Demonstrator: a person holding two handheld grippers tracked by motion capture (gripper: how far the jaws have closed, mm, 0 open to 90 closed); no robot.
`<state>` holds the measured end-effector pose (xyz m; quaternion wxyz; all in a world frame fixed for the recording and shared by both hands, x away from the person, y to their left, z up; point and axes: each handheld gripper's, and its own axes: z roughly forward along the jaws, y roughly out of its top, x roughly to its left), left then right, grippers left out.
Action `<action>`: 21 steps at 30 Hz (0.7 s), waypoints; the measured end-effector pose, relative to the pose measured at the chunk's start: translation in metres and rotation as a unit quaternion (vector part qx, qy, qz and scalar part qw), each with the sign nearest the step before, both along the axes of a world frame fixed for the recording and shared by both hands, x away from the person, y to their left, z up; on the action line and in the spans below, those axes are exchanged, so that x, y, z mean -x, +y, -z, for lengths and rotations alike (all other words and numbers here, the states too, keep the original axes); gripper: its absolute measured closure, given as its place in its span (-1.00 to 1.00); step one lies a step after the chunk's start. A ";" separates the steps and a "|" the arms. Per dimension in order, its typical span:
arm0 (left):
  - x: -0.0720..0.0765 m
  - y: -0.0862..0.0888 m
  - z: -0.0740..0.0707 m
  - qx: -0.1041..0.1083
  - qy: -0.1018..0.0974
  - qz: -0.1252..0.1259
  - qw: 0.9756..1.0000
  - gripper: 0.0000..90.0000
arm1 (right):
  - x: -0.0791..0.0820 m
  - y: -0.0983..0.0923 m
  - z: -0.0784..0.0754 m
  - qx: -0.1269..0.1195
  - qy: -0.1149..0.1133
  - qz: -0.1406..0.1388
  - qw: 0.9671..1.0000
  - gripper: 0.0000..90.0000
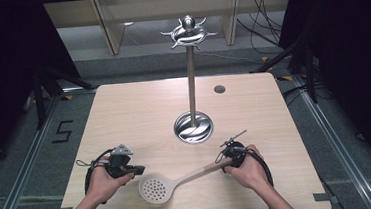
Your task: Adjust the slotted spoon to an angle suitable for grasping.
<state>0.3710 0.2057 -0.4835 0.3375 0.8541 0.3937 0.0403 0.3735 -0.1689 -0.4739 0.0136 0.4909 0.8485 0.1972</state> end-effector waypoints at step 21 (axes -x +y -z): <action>0.006 -0.010 0.004 -0.015 0.019 0.041 0.999 0.98 | -0.010 0.007 0.005 0.020 0.004 -0.004 1.000 1.00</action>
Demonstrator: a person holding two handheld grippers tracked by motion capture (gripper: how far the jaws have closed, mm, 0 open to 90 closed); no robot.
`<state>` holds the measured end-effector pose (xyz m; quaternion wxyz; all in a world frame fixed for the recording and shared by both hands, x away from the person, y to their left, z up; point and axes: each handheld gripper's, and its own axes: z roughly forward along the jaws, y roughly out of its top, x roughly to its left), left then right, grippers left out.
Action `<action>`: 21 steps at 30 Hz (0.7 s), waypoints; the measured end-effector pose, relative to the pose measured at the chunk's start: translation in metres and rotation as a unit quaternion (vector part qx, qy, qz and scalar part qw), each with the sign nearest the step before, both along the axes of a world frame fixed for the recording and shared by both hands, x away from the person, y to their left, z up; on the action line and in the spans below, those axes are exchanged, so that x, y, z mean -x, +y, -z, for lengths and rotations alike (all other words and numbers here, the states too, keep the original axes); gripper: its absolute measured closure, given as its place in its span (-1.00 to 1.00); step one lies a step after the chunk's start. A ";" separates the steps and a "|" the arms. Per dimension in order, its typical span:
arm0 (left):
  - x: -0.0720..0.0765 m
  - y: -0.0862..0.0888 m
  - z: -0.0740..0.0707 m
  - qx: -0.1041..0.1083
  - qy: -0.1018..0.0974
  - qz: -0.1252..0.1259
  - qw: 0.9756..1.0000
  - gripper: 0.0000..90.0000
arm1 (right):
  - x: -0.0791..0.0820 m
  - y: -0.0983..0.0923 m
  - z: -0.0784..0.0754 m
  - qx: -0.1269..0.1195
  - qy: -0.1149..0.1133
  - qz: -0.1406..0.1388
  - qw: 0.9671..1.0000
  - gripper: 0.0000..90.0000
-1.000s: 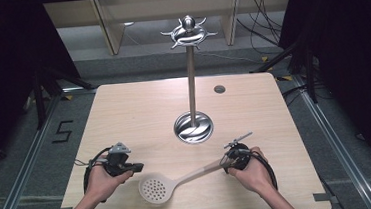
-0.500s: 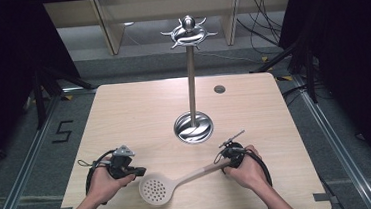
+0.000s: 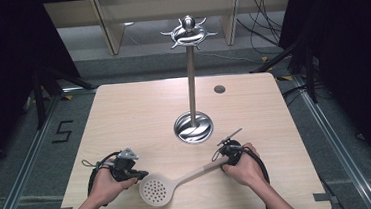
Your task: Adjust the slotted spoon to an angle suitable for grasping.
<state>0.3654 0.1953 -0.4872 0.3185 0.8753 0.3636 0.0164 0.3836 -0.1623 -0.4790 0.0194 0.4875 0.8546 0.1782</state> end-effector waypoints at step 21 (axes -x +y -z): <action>0.015 -0.015 0.000 -0.013 0.010 0.060 0.998 0.98 | -0.006 0.003 -0.002 0.000 -0.010 0.038 0.999 1.00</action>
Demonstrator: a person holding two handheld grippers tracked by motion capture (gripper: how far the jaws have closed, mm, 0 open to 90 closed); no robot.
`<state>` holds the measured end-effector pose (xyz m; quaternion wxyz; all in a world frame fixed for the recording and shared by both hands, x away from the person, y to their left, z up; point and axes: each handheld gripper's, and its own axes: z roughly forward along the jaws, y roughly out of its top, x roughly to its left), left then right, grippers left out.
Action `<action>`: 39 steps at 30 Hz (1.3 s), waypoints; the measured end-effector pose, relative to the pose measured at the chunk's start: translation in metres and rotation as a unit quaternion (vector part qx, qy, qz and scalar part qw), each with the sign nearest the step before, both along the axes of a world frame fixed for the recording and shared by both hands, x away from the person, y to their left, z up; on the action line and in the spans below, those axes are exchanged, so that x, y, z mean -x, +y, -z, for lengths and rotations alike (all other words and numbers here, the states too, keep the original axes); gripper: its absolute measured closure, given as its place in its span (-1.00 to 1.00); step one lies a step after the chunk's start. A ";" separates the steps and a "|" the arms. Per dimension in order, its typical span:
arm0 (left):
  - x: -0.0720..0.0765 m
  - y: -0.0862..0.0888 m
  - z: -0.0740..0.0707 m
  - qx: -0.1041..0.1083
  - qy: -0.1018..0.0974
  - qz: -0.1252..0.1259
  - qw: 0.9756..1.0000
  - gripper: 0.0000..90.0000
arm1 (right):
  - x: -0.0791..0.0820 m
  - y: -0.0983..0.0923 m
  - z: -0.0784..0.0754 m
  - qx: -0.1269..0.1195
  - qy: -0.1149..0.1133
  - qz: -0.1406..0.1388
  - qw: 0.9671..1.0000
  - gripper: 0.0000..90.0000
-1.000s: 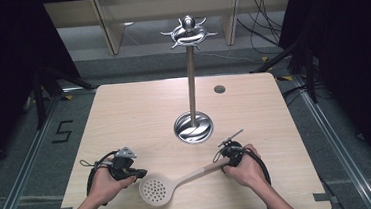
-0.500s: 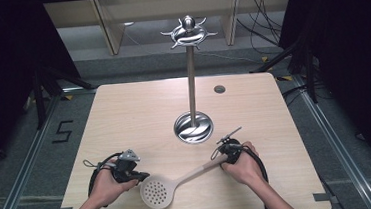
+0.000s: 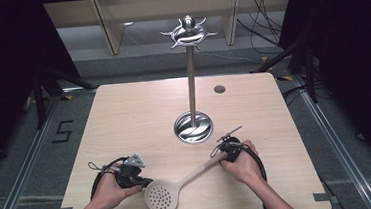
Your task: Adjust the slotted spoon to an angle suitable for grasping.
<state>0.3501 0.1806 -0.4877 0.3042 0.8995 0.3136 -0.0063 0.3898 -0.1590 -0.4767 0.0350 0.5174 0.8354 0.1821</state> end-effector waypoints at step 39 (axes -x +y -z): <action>-0.001 0.013 -0.008 0.061 -0.011 -0.065 0.996 0.73 | -0.006 -0.014 -0.007 -0.101 0.015 0.150 0.983 -0.10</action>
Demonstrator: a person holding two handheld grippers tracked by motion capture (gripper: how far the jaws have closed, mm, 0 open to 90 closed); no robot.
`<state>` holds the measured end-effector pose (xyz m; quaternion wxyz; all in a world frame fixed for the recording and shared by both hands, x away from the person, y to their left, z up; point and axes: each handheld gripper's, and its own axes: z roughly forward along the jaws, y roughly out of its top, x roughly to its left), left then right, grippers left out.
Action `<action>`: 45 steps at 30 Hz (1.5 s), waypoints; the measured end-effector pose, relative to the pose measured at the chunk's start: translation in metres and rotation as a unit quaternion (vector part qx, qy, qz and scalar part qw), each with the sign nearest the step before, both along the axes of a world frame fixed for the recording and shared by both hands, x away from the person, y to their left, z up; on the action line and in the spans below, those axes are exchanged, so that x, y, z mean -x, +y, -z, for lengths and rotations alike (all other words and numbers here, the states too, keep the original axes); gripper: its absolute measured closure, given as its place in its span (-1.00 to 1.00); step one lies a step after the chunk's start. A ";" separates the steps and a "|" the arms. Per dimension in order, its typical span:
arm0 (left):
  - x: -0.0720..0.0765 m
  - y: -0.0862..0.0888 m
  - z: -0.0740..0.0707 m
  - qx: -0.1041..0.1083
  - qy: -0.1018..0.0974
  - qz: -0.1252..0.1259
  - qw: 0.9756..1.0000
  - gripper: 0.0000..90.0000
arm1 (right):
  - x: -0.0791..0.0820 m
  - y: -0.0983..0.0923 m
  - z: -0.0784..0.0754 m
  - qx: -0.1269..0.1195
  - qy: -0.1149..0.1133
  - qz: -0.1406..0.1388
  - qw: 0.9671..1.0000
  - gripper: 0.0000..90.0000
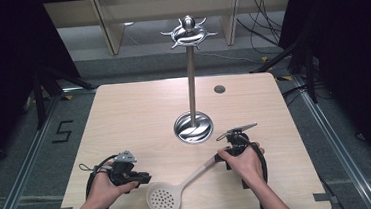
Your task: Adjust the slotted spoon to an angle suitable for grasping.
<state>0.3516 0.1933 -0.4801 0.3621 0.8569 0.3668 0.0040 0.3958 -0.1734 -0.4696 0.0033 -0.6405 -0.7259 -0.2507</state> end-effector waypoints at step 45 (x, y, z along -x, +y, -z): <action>-0.001 0.006 0.002 -0.001 0.007 0.001 1.000 0.66 | -0.036 0.047 0.006 0.093 0.092 0.050 0.990 -0.36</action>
